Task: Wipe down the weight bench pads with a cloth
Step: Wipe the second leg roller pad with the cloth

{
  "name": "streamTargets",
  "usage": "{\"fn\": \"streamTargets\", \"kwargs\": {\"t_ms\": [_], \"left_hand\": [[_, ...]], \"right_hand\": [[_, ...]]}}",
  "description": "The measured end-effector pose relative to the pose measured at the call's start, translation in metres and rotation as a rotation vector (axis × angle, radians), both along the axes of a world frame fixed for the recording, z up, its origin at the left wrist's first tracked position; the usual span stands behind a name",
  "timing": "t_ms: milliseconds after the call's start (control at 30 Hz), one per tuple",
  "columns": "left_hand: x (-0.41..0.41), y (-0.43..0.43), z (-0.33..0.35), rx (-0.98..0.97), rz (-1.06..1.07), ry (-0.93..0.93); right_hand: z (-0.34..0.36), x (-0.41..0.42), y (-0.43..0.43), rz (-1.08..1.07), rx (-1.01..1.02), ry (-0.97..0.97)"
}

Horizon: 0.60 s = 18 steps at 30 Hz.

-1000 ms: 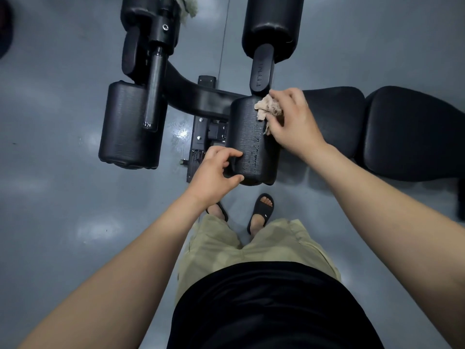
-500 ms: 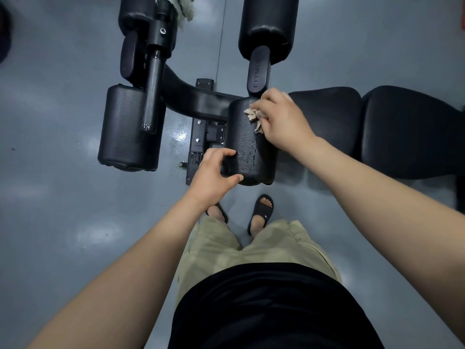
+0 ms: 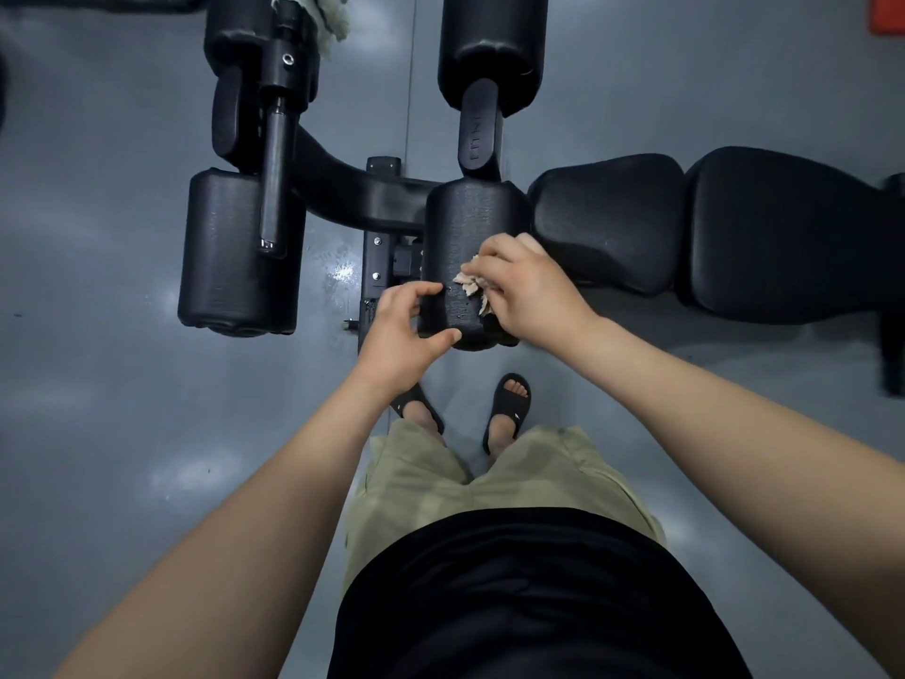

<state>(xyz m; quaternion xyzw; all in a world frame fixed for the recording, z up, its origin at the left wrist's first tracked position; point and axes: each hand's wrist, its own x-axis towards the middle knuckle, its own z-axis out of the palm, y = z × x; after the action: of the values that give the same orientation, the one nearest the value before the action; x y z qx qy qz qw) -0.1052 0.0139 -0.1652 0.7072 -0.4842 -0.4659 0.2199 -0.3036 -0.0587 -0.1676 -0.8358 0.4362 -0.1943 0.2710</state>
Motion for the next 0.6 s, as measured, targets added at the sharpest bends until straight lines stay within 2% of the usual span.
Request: {"fn": "streamTargets", "kwargs": {"t_ms": [600], "left_hand": [[-0.003, 0.006, 0.003, 0.011, 0.005, 0.015]], "right_hand": [[-0.014, -0.017, 0.067, 0.107, -0.001, -0.016]]}}
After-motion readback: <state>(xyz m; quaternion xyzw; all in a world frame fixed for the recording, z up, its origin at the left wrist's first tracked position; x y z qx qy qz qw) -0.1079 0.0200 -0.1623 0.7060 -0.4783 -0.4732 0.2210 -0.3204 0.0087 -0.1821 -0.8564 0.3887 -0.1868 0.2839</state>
